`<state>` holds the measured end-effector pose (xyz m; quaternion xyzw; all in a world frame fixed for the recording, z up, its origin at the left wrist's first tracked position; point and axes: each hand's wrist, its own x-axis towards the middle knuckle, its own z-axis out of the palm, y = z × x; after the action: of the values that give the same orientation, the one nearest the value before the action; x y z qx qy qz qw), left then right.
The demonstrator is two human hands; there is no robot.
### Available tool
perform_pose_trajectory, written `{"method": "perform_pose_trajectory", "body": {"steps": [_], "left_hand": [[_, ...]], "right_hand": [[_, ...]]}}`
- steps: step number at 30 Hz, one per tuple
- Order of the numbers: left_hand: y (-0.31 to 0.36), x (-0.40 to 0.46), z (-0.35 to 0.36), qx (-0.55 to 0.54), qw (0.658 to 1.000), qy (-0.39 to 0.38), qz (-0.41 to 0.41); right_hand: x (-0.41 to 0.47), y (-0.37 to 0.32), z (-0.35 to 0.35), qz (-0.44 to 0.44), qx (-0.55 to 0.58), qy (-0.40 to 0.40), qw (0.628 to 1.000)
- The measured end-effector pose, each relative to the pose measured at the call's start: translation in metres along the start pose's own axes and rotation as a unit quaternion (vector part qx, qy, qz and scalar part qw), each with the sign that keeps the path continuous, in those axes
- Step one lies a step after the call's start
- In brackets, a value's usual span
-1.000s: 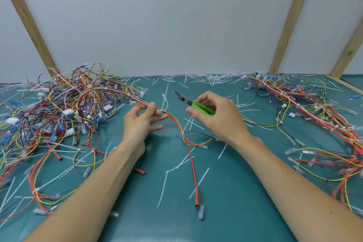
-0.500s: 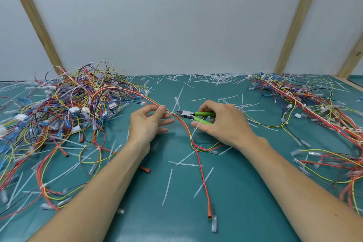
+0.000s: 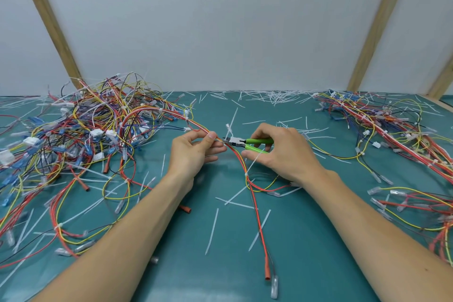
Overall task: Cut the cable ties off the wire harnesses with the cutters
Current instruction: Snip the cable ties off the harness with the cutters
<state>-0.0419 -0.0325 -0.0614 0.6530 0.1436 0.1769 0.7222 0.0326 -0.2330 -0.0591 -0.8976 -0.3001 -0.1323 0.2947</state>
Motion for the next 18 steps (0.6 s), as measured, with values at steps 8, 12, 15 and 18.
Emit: {"method": "perform_pose_trajectory", "body": {"steps": [8, 12, 15, 18], "left_hand": [[0.0016, -0.0017, 0.0006, -0.002, 1.000, 0.000, -0.002], [0.0033, -0.0028, 0.0011, 0.000, 1.000, 0.000, -0.002], [0.0046, -0.0035, 0.0011, 0.002, 1.000, -0.003, -0.001], [0.0055, -0.0038, 0.0013, 0.002, 1.000, -0.003, -0.001]], "right_hand": [[-0.0005, 0.0000, 0.0002, 0.024, 0.045, -0.009, 0.999], [-0.0004, 0.0012, 0.0016, 0.037, 0.069, -0.015, 0.997], [0.0000, 0.0015, 0.0027, 0.042, 0.088, -0.018, 0.995], [0.0005, 0.0019, 0.0038, 0.045, 0.102, -0.017, 0.994]]}}
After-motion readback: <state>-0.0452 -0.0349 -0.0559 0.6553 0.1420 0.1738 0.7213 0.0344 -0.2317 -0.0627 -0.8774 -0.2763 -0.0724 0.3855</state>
